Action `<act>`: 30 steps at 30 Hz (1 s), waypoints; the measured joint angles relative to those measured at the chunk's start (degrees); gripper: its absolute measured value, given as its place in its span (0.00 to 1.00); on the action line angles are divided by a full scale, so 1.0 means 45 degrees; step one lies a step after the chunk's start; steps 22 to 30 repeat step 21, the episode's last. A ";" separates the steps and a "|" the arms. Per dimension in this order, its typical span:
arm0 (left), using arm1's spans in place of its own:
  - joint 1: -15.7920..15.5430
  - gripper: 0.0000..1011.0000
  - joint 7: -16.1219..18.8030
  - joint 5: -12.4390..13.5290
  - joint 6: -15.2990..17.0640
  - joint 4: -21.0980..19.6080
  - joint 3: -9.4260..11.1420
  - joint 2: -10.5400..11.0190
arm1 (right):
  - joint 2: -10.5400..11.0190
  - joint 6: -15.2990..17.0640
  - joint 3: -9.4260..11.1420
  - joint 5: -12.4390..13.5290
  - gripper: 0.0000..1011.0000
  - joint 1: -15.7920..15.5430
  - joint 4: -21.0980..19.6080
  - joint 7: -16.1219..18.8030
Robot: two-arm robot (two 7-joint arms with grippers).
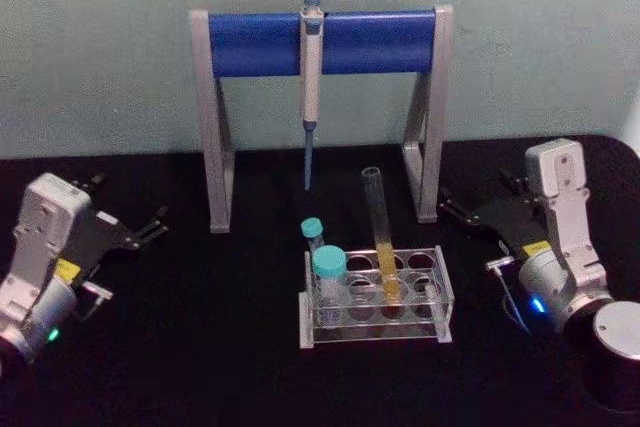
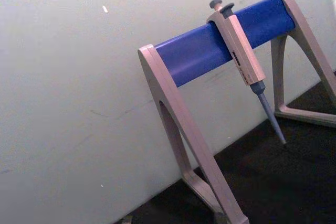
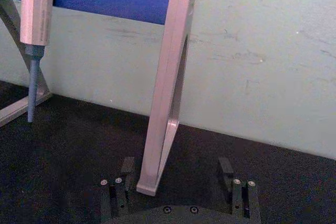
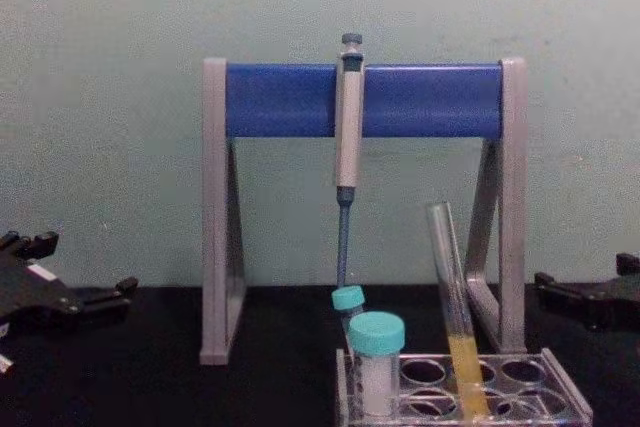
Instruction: Pick up the test tube from the test tube rack, shake it, then place it back into the test tube rack.
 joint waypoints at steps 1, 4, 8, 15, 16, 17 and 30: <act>0.0000 0.99 0.0000 0.0001 0.0000 0.0000 0.0000 0.0000 | 0.0001 0.0000 0.0000 0.0000 0.99 0.0000 0.0000 0.0000; 0.0001 0.99 0.0000 0.0001 0.0000 -0.0001 0.0000 0.0000 | 0.0000 0.0000 0.0000 0.0001 0.99 0.0000 0.0000 0.0000; 0.0001 0.99 0.0000 0.0001 0.0000 -0.0001 0.0000 0.0000 | 0.0001 0.0000 0.0000 0.0000 0.99 0.0000 0.0000 0.0000; 0.0001 0.99 0.0000 0.0001 0.0000 0.0000 0.0000 0.0000 | 0.0001 0.0000 0.0000 0.0000 0.99 0.0000 0.0000 0.0000; 0.0001 0.99 0.0000 0.0001 0.0000 0.0000 -0.0001 -0.0001 | 0.0000 0.0000 0.0000 0.0000 0.99 0.0000 0.0000 0.0000; 0.0001 0.99 0.0000 0.0001 0.0000 -0.0001 0.0000 0.0000 | 0.0000 0.0000 0.0000 0.0000 0.99 0.0000 0.0000 0.0000; 0.0000 0.99 0.0000 0.0001 0.0000 0.0000 -0.0001 0.0000 | 0.0000 0.0000 0.0000 0.0000 0.99 0.0000 0.0000 0.0000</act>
